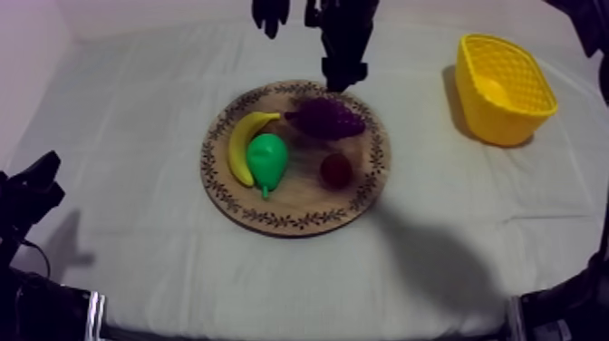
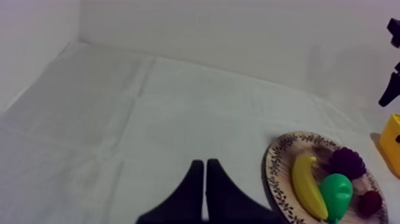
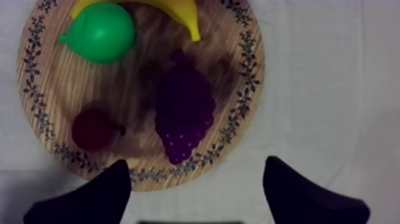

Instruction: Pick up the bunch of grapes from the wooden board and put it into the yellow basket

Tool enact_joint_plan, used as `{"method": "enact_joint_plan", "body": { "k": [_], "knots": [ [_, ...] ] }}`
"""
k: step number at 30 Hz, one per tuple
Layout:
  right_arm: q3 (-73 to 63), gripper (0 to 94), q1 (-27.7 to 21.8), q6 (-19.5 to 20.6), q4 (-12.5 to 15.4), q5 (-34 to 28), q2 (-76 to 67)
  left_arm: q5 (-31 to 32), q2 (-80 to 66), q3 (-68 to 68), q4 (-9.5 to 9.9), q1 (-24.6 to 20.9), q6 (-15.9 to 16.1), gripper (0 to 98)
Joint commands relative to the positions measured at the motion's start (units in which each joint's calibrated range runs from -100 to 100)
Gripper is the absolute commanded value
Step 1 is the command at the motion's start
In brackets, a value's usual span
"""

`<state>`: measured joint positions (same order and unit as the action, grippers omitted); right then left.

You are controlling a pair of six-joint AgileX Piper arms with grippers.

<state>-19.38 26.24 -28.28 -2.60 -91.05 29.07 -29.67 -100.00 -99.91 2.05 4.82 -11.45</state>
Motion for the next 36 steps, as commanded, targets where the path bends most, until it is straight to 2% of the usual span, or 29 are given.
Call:
{"method": "enact_joint_plan", "body": {
  "k": [1,32,36],
  "knots": [
    [0.09,65.1,-0.05,-0.06,0.15,0.34,0.90,0.00,0.00,0.02,0.02,0.00,0.00,0.1],
    [-1.34,64.3,-1.19,-1.98,1.12,7.90,19.63,0.00,0.00,0.02,0.02,0.00,0.00,0.1],
    [-1.43,61.0,-1.14,-2.12,1.32,8.59,20.95,0.00,0.00,0.02,0.02,0.00,0.00,0.1]
  ]
}}
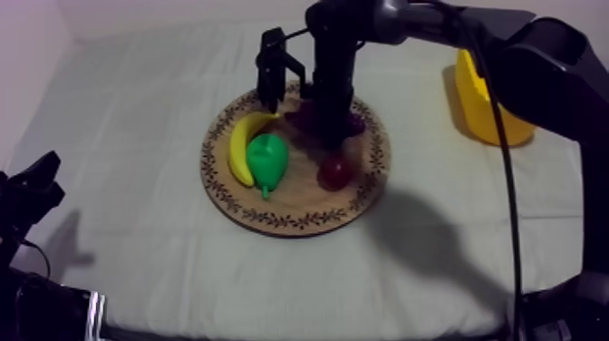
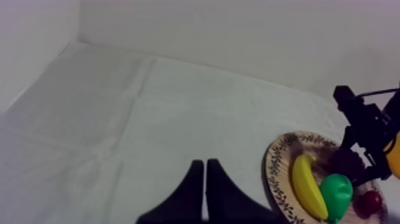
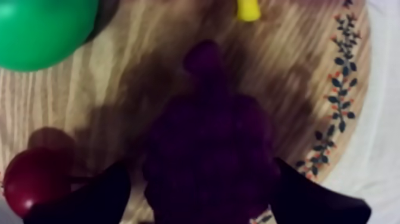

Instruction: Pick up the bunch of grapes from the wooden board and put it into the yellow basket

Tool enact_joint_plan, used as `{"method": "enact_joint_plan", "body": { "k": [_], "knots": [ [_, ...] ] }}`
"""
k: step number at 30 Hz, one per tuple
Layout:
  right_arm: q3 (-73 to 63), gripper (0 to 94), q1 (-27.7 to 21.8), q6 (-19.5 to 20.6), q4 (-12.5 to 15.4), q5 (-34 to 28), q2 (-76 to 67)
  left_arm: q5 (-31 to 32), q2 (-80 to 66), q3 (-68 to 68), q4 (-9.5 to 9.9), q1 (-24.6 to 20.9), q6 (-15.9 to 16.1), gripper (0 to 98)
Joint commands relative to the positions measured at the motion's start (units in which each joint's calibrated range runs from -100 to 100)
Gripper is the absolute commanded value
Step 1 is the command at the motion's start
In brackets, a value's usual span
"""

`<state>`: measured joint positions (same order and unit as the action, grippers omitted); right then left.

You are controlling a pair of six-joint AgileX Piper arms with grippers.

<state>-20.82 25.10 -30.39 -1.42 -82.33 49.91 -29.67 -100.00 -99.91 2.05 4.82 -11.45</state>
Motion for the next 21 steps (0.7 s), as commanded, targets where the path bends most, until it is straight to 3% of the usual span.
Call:
{"method": "enact_joint_plan", "body": {
  "k": [1,7,10,21],
  "knots": [
    [-0.07,58.4,0.01,-0.01,0.20,0.00,0.34,0.00,0.00,0.02,0.02,0.00,0.00,0.1],
    [-0.96,33.1,-0.04,0.51,0.32,0.44,0.72,0.00,0.00,0.02,0.02,0.00,0.00,0.1],
    [-1.52,25.0,-0.05,0.92,0.20,0.44,0.27,0.00,0.00,0.02,0.02,0.00,0.00,0.1],
    [-1.40,21.2,-1.00,2.01,-0.72,0.00,-7.91,0.00,0.00,0.02,0.02,0.00,0.00,0.1]
  ]
}}
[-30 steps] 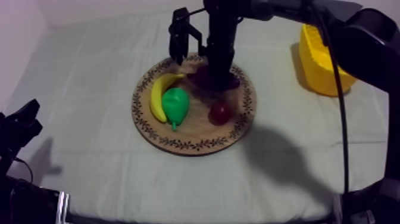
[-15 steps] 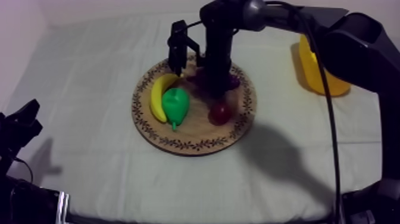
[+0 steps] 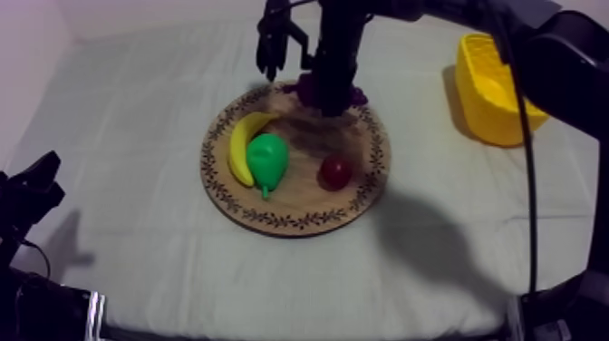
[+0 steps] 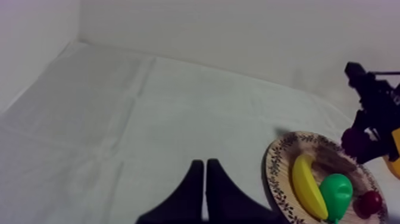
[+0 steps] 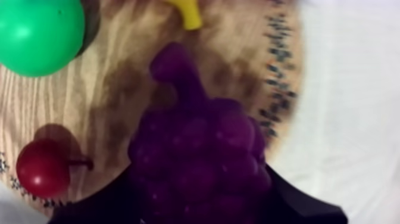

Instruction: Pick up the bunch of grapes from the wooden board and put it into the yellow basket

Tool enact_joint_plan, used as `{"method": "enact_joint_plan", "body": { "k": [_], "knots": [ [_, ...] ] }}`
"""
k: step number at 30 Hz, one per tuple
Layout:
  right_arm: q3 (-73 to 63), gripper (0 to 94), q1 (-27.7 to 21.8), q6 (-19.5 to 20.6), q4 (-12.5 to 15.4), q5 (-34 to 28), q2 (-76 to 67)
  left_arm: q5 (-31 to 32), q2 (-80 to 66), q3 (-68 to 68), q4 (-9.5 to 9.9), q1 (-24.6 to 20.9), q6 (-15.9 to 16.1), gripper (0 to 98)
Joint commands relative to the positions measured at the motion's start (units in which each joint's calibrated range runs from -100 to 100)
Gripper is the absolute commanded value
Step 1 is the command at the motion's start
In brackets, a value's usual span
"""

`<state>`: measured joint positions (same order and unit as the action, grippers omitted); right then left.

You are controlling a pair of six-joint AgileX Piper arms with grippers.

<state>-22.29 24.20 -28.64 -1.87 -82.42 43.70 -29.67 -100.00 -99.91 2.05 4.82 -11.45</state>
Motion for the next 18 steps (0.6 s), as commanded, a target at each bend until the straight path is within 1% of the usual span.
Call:
{"method": "enact_joint_plan", "body": {
  "k": [1,10,18],
  "knots": [
    [0.12,21.2,-0.28,0.47,-0.47,0.07,-2.84,0.00,0.00,0.02,0.02,0.00,0.00,0.1],
    [-0.22,20.7,-2.96,4.24,-3.22,0.87,-12.17,0.00,0.00,0.02,0.02,0.00,0.00,0.1],
    [1.49,20.2,-6.75,7.80,-4.21,2.44,-20.40,0.00,0.00,0.02,0.02,0.00,0.00,0.1]
  ]
}}
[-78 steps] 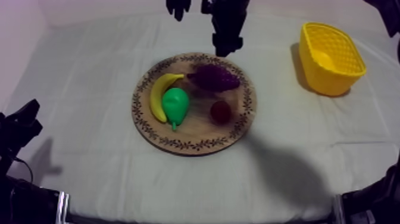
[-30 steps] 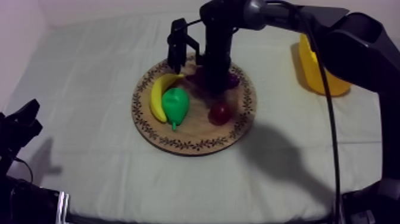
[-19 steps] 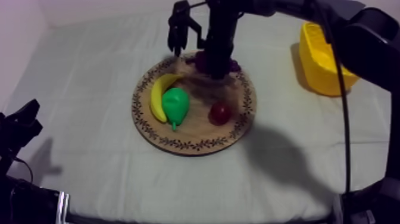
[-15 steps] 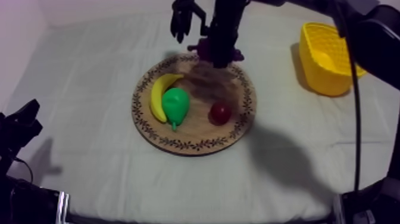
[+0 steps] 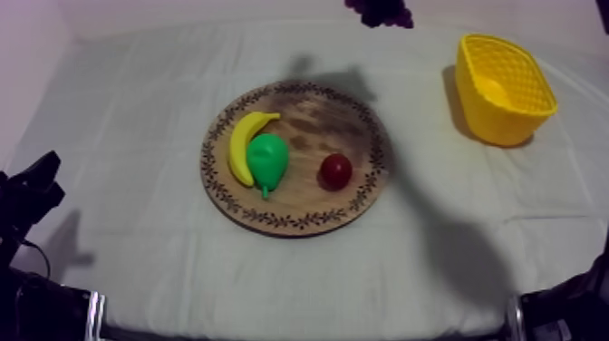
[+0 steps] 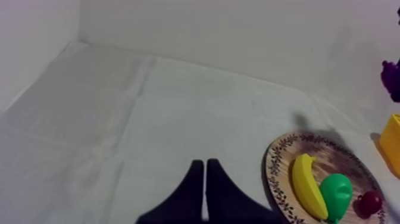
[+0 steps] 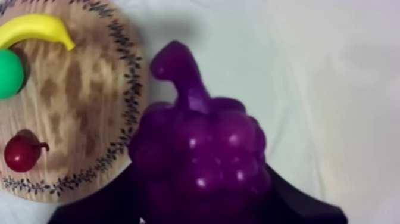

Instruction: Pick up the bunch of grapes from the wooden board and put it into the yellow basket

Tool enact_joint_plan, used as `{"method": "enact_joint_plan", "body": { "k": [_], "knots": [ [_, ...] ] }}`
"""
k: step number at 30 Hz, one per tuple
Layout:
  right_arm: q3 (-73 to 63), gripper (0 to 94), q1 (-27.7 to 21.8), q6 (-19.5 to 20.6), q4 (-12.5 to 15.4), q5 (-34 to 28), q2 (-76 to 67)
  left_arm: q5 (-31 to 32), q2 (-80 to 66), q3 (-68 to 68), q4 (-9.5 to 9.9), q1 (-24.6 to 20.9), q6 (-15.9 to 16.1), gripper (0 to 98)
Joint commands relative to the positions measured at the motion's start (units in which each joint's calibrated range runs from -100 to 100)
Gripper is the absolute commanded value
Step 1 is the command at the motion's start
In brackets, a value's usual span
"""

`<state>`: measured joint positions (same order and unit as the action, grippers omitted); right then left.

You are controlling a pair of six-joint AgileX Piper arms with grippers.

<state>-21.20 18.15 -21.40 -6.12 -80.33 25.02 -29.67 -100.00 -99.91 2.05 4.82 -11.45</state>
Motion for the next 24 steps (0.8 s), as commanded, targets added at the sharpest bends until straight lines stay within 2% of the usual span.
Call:
{"method": "enact_joint_plan", "body": {
  "k": [1,14,24],
  "knots": [
    [0.75,20.2,-1.23,0.94,0.01,0.49,-2.68,0.00,0.00,0.02,0.02,0.00,0.00,0.1],
    [6.76,20.2,-9.31,7.88,-1.92,5.20,-11.70,0.00,0.00,0.02,0.02,0.00,0.00,0.1],
    [10.32,20.1,-15.67,12.14,-2.24,8.57,-13.35,0.00,0.00,0.02,0.02,0.00,0.00,0.1]
  ]
}}
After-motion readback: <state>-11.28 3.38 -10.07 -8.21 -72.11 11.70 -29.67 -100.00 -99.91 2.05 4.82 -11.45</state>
